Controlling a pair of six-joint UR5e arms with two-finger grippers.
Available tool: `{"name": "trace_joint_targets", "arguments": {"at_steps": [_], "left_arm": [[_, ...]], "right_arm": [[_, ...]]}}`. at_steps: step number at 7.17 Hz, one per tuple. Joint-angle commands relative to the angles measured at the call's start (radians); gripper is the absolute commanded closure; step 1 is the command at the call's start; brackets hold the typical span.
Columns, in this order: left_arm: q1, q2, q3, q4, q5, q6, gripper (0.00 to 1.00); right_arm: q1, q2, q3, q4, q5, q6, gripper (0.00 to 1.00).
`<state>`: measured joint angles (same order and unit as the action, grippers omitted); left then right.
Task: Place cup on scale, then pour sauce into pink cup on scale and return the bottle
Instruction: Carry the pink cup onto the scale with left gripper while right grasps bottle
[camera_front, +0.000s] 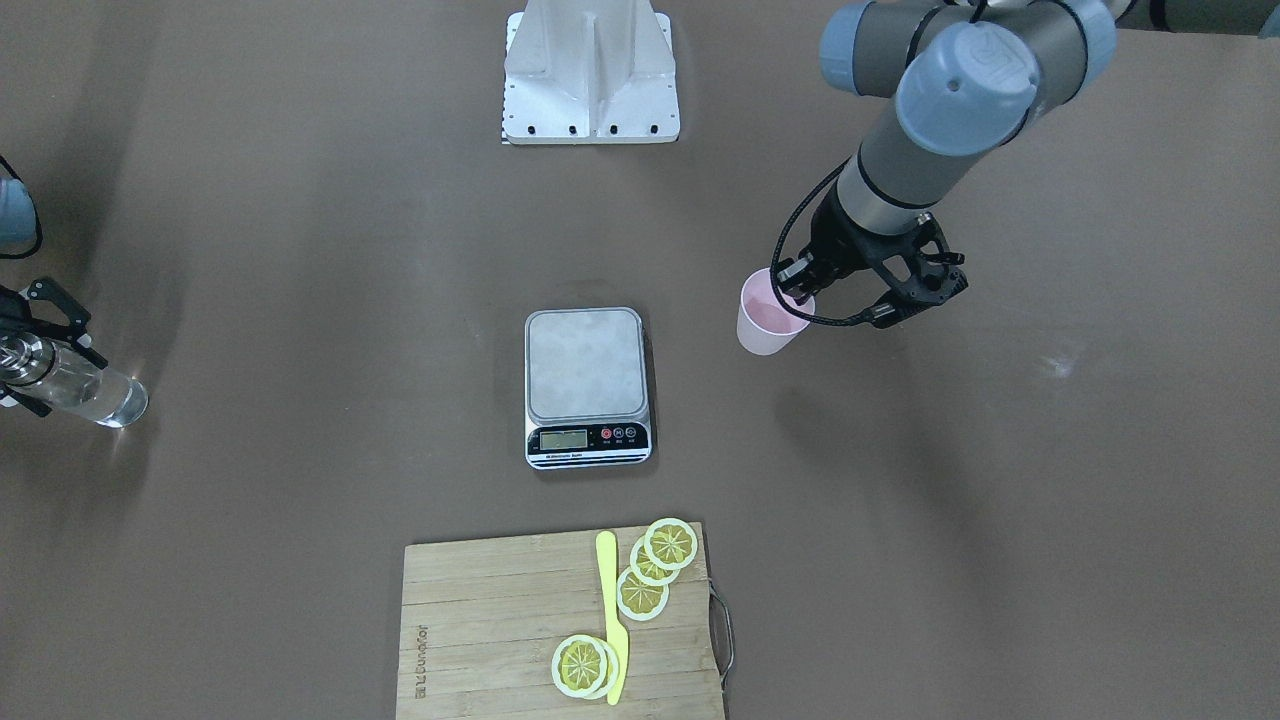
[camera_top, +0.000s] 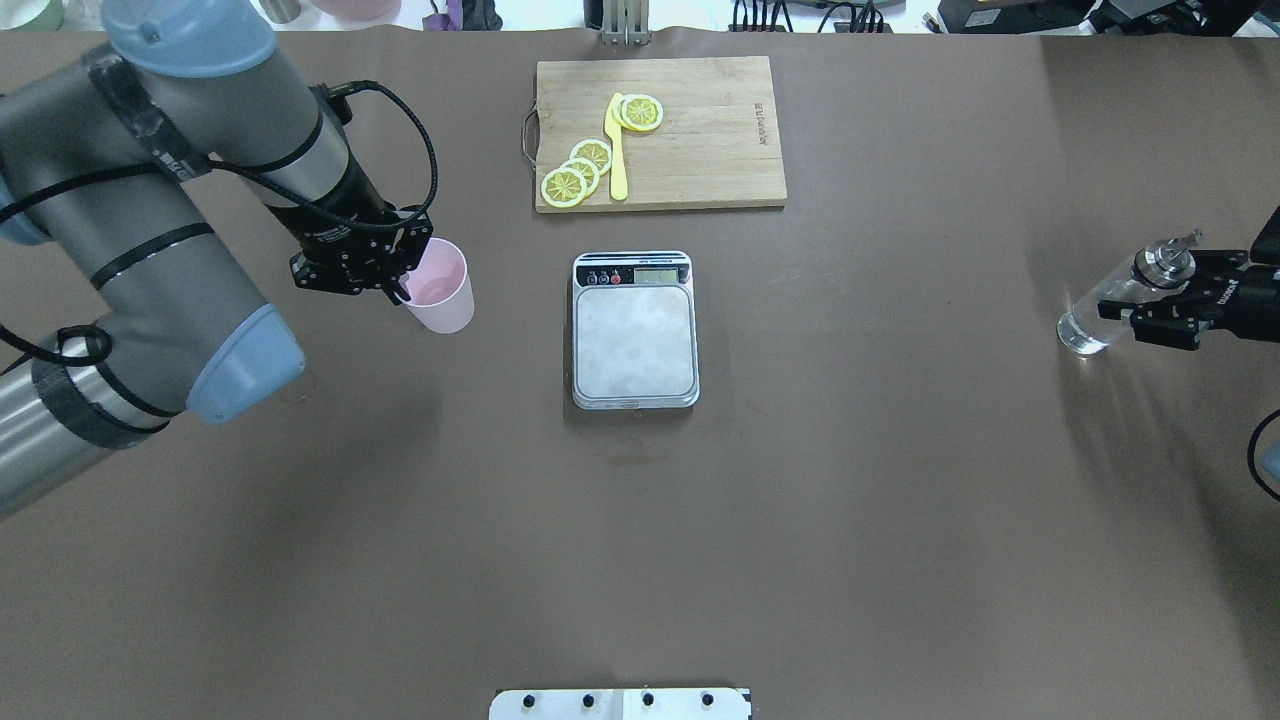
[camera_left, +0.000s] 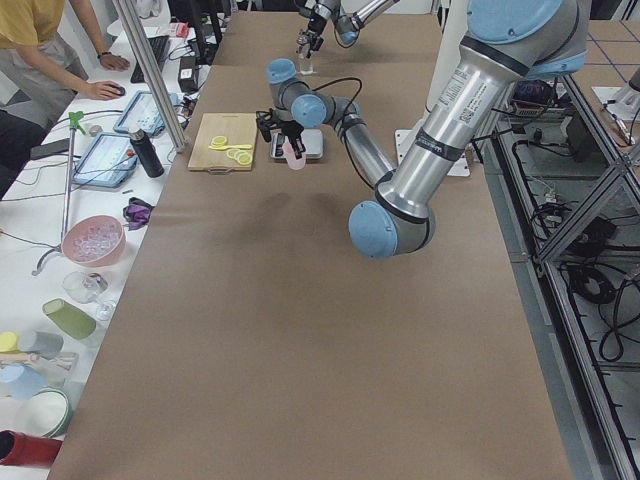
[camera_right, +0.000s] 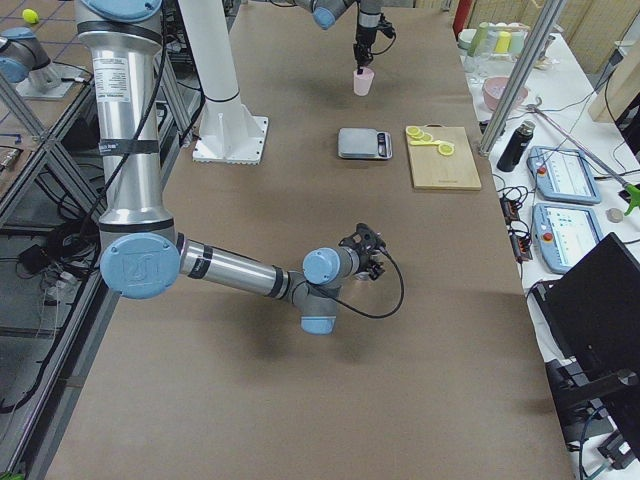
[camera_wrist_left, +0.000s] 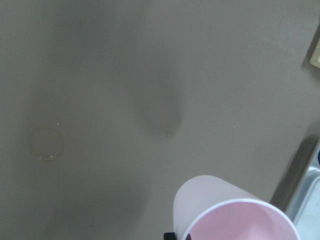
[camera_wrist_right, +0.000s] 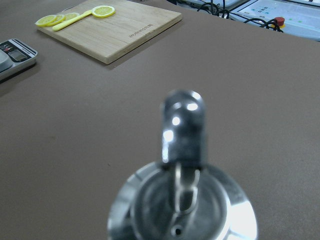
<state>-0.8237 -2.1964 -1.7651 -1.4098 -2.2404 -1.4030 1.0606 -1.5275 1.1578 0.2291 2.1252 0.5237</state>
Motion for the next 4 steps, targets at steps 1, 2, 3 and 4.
{"name": "trace_joint_targets", "arguments": {"at_steps": [1, 2, 3, 4], "left_arm": [[0.02, -0.123, 0.105, 0.012, -0.012, -0.057, 1.0], [0.043, -0.156, 0.125, 0.005, -0.01, -0.106, 1.0], [0.066, -0.192, 0.14, 0.003, -0.008, -0.143, 1.0], [0.075, -0.262, 0.204, 0.002, -0.007, -0.186, 1.0]], "right_arm": [[-0.001, 0.016, 0.002, 0.0, -0.014, 0.004, 0.23], [-0.001, 0.018, 0.002, 0.0, -0.014, 0.005, 0.24], [-0.001, 0.018, 0.0, 0.001, -0.013, 0.005, 0.33], [-0.001, 0.018, 0.0, 0.0, -0.013, 0.005, 0.42]]}}
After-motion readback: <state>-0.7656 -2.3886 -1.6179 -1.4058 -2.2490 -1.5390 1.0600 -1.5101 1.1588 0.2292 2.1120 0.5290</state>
